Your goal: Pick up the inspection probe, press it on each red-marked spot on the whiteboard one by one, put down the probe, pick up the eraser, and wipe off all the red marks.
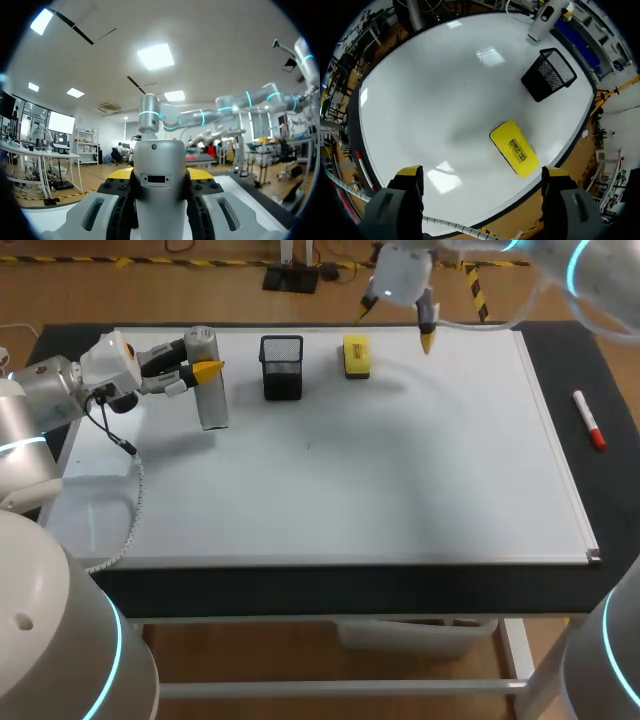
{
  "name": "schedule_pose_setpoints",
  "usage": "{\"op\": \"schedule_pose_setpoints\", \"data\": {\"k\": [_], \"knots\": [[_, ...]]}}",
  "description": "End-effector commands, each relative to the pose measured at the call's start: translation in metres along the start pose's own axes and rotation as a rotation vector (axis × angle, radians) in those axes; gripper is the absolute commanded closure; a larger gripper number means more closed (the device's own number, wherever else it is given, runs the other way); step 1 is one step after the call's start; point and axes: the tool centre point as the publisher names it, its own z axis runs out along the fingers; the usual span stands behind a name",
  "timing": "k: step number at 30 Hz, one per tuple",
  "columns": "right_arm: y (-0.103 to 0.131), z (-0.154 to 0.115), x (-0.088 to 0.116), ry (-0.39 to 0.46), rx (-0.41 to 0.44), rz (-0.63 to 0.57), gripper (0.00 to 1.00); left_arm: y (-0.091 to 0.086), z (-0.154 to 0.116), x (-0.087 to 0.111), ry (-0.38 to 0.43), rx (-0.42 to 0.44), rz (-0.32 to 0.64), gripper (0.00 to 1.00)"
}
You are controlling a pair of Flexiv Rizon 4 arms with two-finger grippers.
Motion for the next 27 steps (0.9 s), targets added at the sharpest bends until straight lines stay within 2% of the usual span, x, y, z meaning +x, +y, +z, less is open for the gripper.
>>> {"op": "schedule_pose_setpoints", "data": {"k": [1, 10, 13, 14, 16, 18, 23, 27], "knots": [[0.006, -0.033, 0.048, -0.160, 0.066, 0.046, 0.00, 0.000, 0.001, 0.000, -0.002, 0.001, 0.002, 1.00], [0.001, -0.067, 0.054, -0.272, -0.012, 0.184, 0.00, 0.000, 0.001, 0.000, -0.002, 0.001, 0.002, 1.00], [0.000, -0.077, 0.054, -0.251, -0.078, 0.194, 0.00, 0.000, 0.001, 0.000, -0.002, 0.001, 0.002, 1.00], [-0.001, -0.080, 0.054, -0.200, -0.113, 0.221, 0.00, 0.000, 0.001, 0.000, -0.002, 0.001, 0.002, 1.00], [-0.001, -0.088, 0.056, -0.225, -0.121, 0.222, 0.00, 0.000, 0.001, 0.000, -0.002, 0.001, 0.002, 1.00], [-0.001, -0.097, 0.060, -0.191, -0.146, 0.247, 0.00, 0.000, 0.001, 0.000, -0.002, 0.001, 0.002, 1.00], [-0.002, -0.112, 0.068, -0.167, -0.180, 0.266, 0.00, 0.000, 0.001, 0.000, -0.002, 0.001, 0.002, 1.00], [-0.002, -0.120, 0.068, -0.115, -0.229, 0.273, 0.00, 0.000, 0.001, 0.000, -0.002, 0.001, 0.002, 1.00]]}}
